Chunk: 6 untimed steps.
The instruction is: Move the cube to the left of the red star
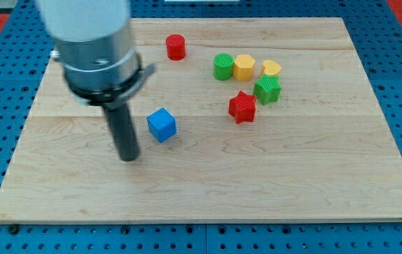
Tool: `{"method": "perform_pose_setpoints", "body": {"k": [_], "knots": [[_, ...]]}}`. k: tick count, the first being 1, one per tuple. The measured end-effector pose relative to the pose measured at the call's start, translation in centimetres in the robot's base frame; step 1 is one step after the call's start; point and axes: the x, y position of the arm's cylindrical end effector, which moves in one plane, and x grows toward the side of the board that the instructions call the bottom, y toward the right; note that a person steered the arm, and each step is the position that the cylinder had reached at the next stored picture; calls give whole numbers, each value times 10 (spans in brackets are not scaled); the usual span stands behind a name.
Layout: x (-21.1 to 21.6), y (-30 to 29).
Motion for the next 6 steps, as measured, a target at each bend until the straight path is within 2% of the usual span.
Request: {"method": "perform_pose_setpoints", "body": {"k": [1, 2, 3, 5, 6], "knots": [[-37, -6], [-51, 42], [-57, 69], [-42, 63], [-46, 88]]}}
